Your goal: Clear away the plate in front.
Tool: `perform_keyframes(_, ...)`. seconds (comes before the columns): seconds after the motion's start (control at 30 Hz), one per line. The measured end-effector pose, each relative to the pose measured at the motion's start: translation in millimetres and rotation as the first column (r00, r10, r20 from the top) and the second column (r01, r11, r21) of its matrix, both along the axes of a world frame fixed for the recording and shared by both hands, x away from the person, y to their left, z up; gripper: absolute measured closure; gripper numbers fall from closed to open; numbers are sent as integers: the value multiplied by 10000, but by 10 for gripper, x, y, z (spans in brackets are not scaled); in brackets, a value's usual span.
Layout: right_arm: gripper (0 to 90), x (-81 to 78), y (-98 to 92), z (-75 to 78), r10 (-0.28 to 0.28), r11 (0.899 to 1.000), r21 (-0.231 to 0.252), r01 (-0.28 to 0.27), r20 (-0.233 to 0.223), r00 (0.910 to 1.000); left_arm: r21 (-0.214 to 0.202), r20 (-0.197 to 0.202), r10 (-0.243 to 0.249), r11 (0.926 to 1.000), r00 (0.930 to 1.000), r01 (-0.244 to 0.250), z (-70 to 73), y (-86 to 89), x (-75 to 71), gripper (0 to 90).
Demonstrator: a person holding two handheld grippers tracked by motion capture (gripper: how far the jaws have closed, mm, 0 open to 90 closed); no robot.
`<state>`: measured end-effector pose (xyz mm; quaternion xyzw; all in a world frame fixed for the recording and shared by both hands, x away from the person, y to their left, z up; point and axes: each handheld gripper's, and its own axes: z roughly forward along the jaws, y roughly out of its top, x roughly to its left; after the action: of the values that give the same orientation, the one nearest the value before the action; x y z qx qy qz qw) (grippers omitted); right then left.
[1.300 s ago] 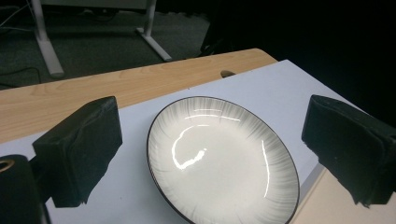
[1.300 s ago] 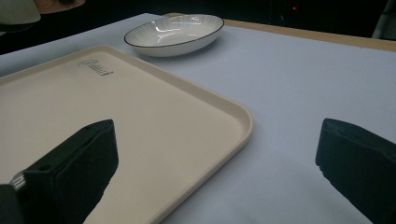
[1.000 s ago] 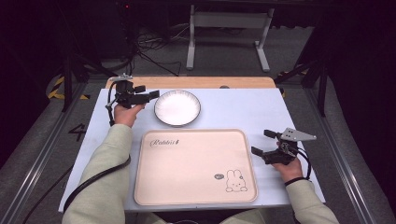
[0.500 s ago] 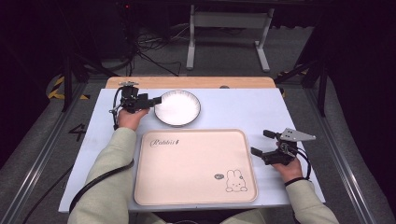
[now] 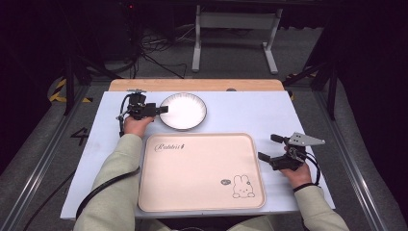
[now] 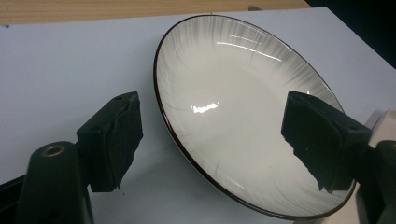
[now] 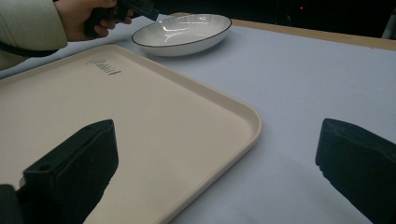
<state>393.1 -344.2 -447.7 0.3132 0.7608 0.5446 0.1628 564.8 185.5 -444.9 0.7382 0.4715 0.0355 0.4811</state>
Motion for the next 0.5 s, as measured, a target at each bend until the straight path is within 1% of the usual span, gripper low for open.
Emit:
perform_keyframes(0.1, 0, 0, 1, -1, 13, 10000, 5, -13, -7, 10000, 38, -142, -50, 10000, 9999, 51, -28, -17, 8, 235)
perform_keyframes(0.17, 0, 0, 2, -1, 16, 10000, 14, -16, -7, 10000, 91, -329, -97, 9999, 9994, 100, -50, -37, 21, 248)
perform_keyframes(0.2, 0, 0, 2, 0, 27, 10000, 20, -27, 0, 10000, 91, -329, -97, 9999, 9994, 100, -50, -37, 21, 263)
perform_keyframes(0.23, 0, 0, 3, -1, 24, 10000, 13, -24, 8, 10000, 110, -553, -137, 9998, 9984, 144, -69, -66, 30, 270)
perform_keyframes(0.27, 0, 0, 3, -1, 24, 10000, 13, -24, 8, 10000, 110, -553, -137, 9998, 9984, 144, -69, -66, 30, 275)
perform_keyframes(0.37, 0, -2, 4, 0, 35, 10000, 4, -35, 13, 10000, 26, -810, -168, 9999, 9966, 171, -101, -103, 45, 283)
perform_keyframes(0.4, 0, -1, 4, 0, 31, 10000, 6, -31, 8, 10000, 128, -890, -175, 9997, 9959, 187, -115, -122, 52, 292)
perform_keyframes(0.43, 0, -1, 4, 0, 31, 10000, 6, -31, 8, 10000, 128, -890, -175, 9997, 9959, 187, -115, -122, 52, 296)
perform_keyframes(0.5, 0, -1, 2, 0, 46, 10000, 18, -46, 15, 10000, 149, -1183, -149, 9997, 9929, 168, -139, -147, 68, 300)
